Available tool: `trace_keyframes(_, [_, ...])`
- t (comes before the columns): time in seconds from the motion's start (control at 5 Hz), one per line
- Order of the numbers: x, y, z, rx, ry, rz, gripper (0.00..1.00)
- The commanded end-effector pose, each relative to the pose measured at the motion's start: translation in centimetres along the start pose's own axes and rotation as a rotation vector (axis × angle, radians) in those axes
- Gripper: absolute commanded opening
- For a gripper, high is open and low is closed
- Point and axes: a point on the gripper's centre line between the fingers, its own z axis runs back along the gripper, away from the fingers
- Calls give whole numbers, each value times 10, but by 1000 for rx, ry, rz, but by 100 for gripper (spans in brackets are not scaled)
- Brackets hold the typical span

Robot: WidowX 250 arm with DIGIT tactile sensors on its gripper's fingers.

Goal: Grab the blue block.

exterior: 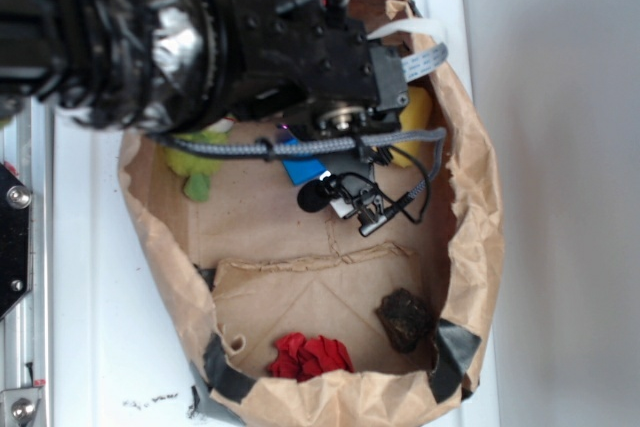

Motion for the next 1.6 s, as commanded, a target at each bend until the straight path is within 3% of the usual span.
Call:
trace_keyframes(0.0, [6, -12, -5, -5, -41, -10, 100])
trace_keyframes(0.2, [6, -16, -13, -6, -40, -24, 100])
trace_keyframes(0.4, [8, -18, -16, -7, -53, -34, 93])
trace_keyframes(0.6, [9, -17, -15, -8, -65, -28, 0])
trace_keyframes(0.8, [6, -17, -4, -8, -74, -67, 0])
trace_keyframes(1.2, [-4, -19, 48, -88, -37, -184, 0])
trace_keyframes(1.4, [-19, -26, 74, -89, -80, -230, 0])
